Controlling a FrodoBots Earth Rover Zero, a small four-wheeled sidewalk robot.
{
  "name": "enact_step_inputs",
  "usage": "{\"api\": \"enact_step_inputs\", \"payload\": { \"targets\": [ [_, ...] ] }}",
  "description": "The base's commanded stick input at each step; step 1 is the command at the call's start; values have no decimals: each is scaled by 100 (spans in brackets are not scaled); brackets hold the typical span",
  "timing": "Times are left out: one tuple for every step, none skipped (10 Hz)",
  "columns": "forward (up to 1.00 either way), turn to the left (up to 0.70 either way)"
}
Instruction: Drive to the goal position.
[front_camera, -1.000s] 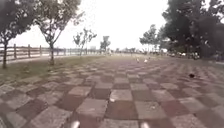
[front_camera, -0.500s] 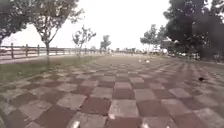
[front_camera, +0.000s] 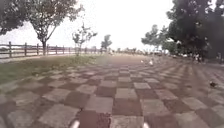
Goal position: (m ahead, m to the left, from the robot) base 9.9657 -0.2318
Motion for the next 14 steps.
{"api": "enact_step_inputs", "payload": {
  "targets": [
    [70, 0],
    [70, 0],
    [70, 0],
    [70, 0],
    [70, 0],
    [70, 0],
    [70, 0],
    [70, 0],
    [70, 0],
    [70, 0],
    [70, 0],
    [70, 0],
    [70, 0],
    [70, 0]
  ]
}}
